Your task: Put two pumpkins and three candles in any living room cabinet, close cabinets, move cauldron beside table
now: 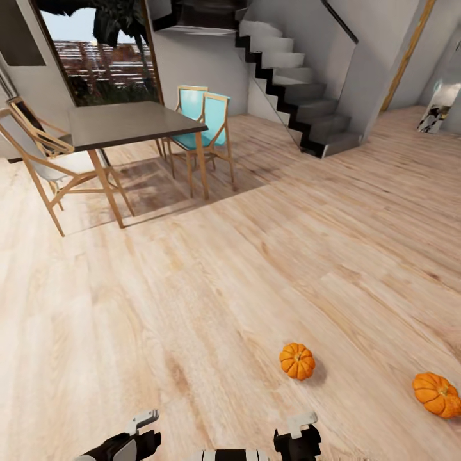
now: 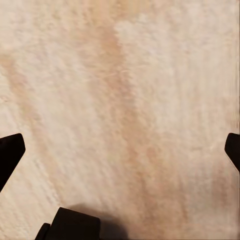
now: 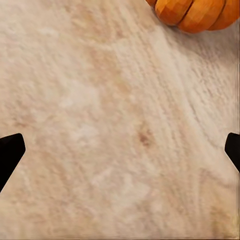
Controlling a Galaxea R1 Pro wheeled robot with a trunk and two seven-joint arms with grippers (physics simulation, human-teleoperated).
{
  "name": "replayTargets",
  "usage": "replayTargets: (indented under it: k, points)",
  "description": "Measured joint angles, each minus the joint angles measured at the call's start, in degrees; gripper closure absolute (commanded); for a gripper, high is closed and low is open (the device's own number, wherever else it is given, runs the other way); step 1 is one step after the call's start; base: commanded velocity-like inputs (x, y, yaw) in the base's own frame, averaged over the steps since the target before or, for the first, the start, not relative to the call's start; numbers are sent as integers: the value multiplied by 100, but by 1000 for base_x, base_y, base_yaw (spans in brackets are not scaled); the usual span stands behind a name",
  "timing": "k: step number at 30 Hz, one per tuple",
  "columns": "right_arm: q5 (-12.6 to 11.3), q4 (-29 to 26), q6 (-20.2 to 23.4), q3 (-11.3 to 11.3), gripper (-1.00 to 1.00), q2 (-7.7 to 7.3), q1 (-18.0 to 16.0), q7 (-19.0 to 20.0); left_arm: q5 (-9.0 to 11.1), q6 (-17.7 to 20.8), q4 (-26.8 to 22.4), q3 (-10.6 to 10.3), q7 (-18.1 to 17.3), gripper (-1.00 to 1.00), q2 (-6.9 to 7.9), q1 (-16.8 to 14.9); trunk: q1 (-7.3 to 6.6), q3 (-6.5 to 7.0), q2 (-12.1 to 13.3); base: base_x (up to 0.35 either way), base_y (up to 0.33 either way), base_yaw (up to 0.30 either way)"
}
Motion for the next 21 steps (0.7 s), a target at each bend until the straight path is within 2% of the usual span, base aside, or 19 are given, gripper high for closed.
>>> replayTargets:
  k: [15, 21]
  points:
    - [0, 0, -6, 0, -100, 6, 0, 0, 1, -2, 0, 0, -4, -100, 0, 0, 0, 0, 0, 0, 0, -285]
    - [9, 45, 7, 14, -100, 5, 8, 4, -6, 3, 0, 0, -6, -100, -23, 0, 0, 0, 0, 111, 0, -58]
